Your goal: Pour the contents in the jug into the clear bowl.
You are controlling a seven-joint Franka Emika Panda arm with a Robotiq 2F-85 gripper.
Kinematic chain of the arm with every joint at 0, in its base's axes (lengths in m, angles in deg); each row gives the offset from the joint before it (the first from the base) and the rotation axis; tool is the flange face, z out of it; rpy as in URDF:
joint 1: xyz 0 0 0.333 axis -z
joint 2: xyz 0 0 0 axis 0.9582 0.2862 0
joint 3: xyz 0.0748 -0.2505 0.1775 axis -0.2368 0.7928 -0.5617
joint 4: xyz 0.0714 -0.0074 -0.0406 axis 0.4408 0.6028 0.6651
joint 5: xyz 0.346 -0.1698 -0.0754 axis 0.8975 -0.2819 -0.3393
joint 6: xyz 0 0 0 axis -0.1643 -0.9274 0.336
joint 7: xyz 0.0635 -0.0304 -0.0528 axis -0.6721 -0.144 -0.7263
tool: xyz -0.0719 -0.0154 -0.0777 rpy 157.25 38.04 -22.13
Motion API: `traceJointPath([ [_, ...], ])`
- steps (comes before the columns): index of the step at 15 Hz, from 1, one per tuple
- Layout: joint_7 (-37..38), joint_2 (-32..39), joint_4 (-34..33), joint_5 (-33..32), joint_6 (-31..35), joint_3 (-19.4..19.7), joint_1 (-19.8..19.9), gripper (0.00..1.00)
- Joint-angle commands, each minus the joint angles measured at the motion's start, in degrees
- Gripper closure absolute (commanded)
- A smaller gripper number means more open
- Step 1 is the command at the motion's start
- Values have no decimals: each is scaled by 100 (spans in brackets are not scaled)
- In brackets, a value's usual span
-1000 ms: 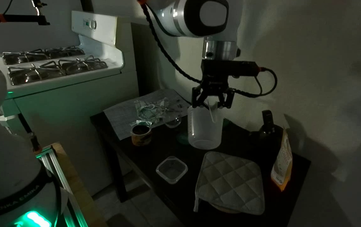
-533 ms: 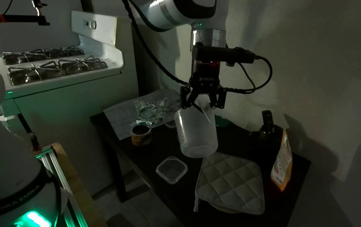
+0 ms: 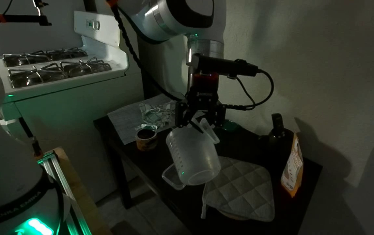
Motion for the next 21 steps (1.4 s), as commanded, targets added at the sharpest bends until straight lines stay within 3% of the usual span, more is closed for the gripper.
traceJointPath([
  [1,7,-5,-16,-7,-20,95,-90,100],
  [6,286,88,39,-633,-180,52,-59,100],
  [8,298,164,11,-588,-48,114,-56,100],
  [13,699,621,-313,136,747,311,-20,100],
  [16,717,1142,-697,906,1322,363,-16,100],
  [21,719,2079,-1575,2312,1981,85,-12,100],
])
